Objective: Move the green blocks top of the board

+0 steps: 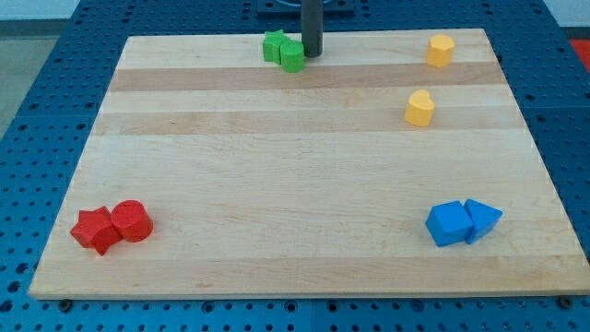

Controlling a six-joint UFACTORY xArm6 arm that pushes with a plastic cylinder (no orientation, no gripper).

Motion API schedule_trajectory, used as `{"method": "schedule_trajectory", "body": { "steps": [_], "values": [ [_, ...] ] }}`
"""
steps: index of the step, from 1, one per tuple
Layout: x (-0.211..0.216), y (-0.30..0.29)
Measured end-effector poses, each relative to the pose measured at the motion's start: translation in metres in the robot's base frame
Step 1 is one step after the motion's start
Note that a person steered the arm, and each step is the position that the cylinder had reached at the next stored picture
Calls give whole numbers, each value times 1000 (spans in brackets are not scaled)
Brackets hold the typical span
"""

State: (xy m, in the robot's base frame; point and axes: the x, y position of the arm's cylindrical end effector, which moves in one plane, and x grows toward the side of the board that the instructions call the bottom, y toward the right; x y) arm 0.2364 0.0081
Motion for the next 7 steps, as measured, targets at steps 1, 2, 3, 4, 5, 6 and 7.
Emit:
{"method": "schedule_trajectory", "body": {
  "steps": [1, 2, 3, 4, 5, 6, 7],
  "values": [
    [6, 0],
    [46, 3],
    [67, 28],
    [75, 75],
    [82, 131],
    [93, 99],
    [104, -3]
  ]
}}
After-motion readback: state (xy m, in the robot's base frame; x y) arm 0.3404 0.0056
